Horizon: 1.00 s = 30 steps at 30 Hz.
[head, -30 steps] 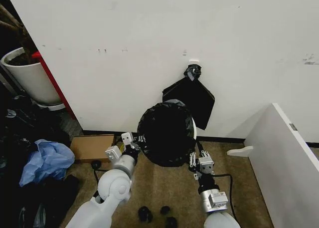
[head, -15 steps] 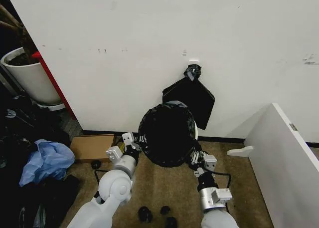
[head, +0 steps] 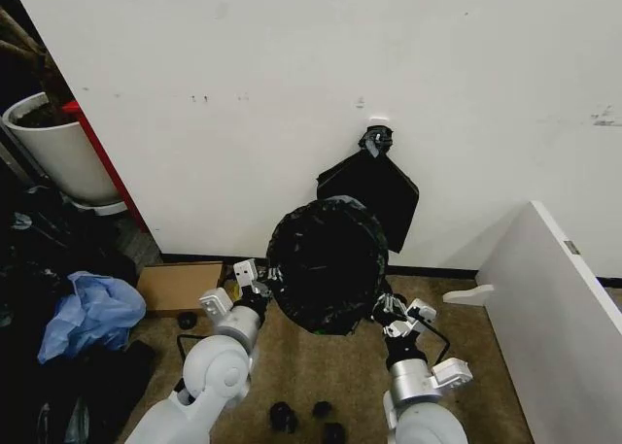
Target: Place the garbage bag over the trash bin.
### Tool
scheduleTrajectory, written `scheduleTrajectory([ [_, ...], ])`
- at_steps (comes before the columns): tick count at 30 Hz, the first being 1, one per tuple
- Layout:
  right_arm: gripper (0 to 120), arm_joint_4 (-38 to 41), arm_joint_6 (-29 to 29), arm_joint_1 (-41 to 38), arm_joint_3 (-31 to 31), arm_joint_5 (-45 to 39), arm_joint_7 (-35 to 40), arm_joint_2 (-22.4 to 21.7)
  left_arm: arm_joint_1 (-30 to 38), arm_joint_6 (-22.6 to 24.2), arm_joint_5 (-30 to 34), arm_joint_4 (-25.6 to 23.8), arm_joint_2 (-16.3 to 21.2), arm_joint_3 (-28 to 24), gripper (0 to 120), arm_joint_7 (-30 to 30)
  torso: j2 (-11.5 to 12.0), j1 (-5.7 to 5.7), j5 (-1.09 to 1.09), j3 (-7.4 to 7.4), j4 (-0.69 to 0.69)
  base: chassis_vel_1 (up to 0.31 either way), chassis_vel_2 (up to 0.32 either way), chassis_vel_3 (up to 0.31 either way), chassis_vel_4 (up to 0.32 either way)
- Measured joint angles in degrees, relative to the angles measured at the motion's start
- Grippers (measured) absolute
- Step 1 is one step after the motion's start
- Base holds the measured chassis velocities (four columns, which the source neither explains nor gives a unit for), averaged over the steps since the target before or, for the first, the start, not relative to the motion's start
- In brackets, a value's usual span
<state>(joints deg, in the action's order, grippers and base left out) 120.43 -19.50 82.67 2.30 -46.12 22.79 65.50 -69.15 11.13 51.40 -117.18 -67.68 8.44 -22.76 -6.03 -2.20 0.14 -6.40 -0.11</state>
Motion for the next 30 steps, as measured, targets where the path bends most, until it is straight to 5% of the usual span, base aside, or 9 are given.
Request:
scheduleTrajectory([
  [7,22,-1.3,1.3,0.8,-0.5,-1.3,-6.0,-0.8,0.1,0.1,0.9,-0.9,0.3,0.8,1,-0.2,0.0,0.0,0.0,0.0,0.0,0.0,0.0,0.0,0.0],
  [19,68,-5.3,-6.5,1.6,4.0,16.3,-10.8,-3.7,1.1,-1.9,0.5,0.3,2.7,0.5,1,2.0,0.0,0.0,0.01,0.0,0.02,0.0,0.0,0.0,0.0],
  [23,79,-3.9,-5.9,2.6,5.1,15.7,-7.9,-4.6,1.7,-4.0,0.3,1.7,3.5,0.2,1,3.6,0.0,0.0,0.01,0.0,0.0,0.0,0.0,0.0,0.0],
  [27,98,2.0,1.5,4.5,6.1,3.0,6.0,-5.6,2.3,-8.1,-0.7,4.6,4.7,0.3,1,6.8,0.0,0.0,0.0,0.0,-0.01,0.0,0.0,0.0,0.0],
  [30,100,2.6,2.8,5.0,5.9,-0.8,7.3,-6.1,2.1,-8.6,-0.7,5.1,4.9,0.6,1,6.9,0.0,0.0,0.01,-0.01,0.01,0.0,0.0,0.0,0.0],
])
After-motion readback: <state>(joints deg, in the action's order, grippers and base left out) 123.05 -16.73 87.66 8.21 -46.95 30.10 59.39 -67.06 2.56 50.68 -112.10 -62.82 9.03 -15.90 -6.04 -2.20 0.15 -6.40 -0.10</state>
